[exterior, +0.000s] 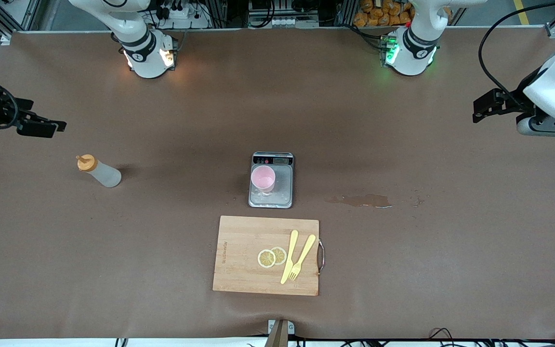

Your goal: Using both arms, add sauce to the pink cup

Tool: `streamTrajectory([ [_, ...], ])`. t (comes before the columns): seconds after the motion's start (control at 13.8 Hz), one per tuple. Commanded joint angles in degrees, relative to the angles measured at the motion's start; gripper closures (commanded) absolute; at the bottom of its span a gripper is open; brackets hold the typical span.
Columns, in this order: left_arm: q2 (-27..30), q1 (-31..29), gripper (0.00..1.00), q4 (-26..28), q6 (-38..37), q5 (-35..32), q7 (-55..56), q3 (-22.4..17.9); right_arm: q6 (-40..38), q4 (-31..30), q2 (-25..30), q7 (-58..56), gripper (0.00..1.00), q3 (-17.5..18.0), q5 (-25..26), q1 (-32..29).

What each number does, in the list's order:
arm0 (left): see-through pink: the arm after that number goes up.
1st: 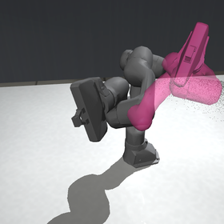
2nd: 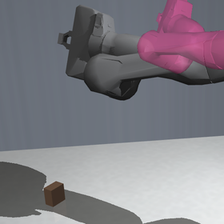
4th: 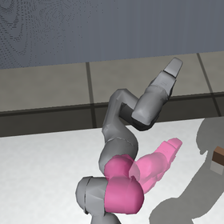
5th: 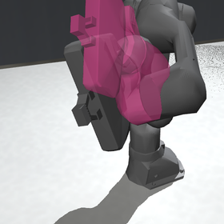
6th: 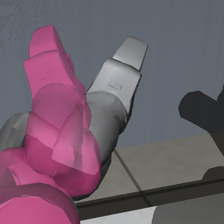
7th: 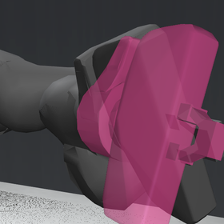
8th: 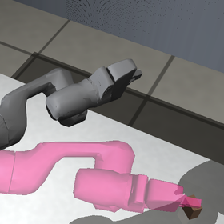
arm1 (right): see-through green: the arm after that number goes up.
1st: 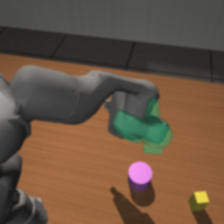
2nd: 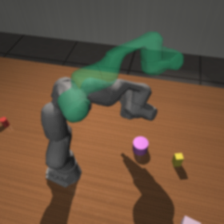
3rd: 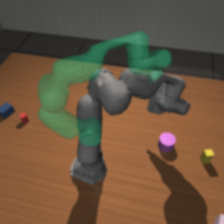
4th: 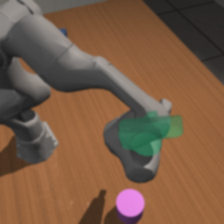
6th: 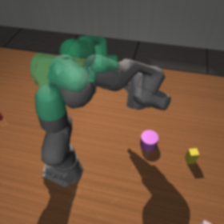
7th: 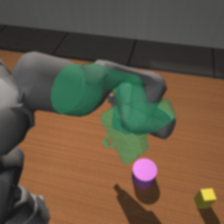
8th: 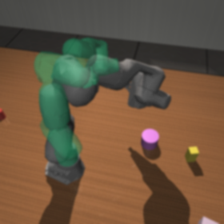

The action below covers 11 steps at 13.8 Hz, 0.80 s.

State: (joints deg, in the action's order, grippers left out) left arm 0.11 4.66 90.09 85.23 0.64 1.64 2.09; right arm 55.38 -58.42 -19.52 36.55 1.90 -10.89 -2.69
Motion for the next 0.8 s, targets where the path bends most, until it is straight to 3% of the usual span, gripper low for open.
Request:
streamTrajectory([
  [0.0,0.07,-0.18,0.00,-0.53,-0.95,0.33,-1.11,-0.07,2.88,-5.81,6.49,-2.69,0.00,-0.41,2.97,2.33],
  [0.36,0.07,-0.18,0.00,-0.53,-0.95,0.33,-0.85,-0.07,9.21,-15.39,14.67,-15.69,0.00,-0.67,4.47,0.75],
  [0.58,0.07,-0.18,0.00,-0.53,-0.95,0.33,-0.76,0.01,17.02,-25.83,20.82,-21.42,0.00,-1.11,4.56,-1.09],
  [0.72,0.15,-0.18,0.00,-0.53,-0.95,0.33,-0.59,0.01,18.54,-27.45,21.72,-21.87,0.00,-1.11,5.08,-1.09],
])
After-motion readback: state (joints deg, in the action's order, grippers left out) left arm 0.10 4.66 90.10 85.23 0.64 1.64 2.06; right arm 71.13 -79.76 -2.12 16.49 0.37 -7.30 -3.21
